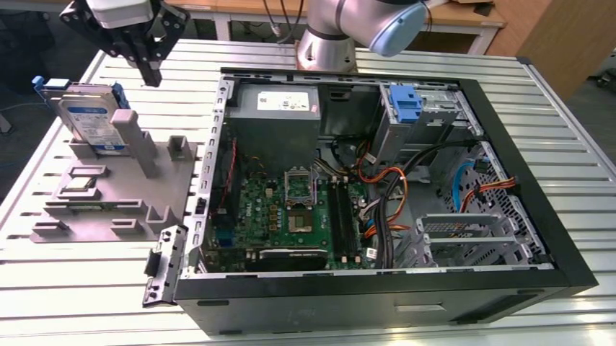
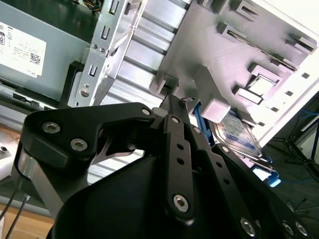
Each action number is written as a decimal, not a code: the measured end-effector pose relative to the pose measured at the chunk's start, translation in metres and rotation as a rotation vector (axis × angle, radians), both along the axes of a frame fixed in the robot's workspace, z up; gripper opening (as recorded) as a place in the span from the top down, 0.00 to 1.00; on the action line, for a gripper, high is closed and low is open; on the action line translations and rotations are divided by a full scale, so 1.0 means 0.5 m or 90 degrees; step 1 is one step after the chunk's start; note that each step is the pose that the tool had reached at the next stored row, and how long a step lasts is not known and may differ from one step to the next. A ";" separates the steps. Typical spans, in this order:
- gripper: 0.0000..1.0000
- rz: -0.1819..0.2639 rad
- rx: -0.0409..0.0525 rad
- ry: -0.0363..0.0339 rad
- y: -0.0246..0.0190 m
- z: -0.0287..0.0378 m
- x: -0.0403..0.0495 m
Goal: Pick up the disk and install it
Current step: 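Reach for the disk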
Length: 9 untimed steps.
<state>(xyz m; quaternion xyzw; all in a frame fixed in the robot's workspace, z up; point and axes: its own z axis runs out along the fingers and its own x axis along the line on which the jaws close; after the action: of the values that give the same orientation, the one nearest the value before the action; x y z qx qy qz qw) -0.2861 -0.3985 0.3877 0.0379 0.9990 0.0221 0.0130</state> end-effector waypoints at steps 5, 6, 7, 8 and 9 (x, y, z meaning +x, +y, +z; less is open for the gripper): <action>0.90 -0.001 0.0000 0.0000 0.0141 -0.001 -0.017; 0.90 -0.001 -0.0001 0.0002 0.0165 -0.001 -0.018; 0.90 -0.001 0.0000 0.0009 0.0185 -0.002 -0.018; 0.90 -0.002 -0.0001 0.0023 0.0207 -0.002 -0.019; 0.90 -0.002 0.0000 0.0042 0.0230 -0.003 -0.019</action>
<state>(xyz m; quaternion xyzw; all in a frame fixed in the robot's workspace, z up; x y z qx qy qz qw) -0.2956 -0.3870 0.3864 0.0394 0.9989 0.0219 0.0098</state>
